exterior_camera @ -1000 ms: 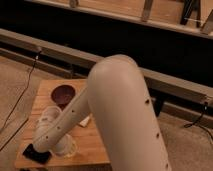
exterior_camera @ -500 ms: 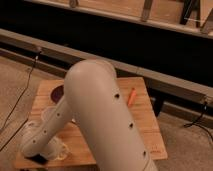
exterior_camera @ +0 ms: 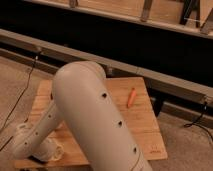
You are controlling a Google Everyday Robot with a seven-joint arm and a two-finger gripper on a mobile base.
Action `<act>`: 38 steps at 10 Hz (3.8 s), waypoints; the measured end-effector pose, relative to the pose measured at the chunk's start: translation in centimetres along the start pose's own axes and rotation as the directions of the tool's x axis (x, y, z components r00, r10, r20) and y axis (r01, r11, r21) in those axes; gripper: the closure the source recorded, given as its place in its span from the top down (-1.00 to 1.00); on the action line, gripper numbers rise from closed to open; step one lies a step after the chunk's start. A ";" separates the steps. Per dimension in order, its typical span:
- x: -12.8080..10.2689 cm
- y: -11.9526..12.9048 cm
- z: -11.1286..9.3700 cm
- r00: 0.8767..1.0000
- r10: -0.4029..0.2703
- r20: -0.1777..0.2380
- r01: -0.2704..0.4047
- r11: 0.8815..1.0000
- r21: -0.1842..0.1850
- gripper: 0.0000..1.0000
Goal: Push the eraser across the table
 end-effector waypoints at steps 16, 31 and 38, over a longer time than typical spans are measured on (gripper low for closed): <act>-7.9 2.5 -3.9 0.987 -0.113 0.111 0.114 0.993 0.000 -0.74; -16.6 2.7 -6.1 0.938 -0.239 0.252 0.245 0.969 0.007 -0.74; -12.5 -2.4 -6.9 0.959 -0.153 0.239 0.148 0.988 0.041 -0.52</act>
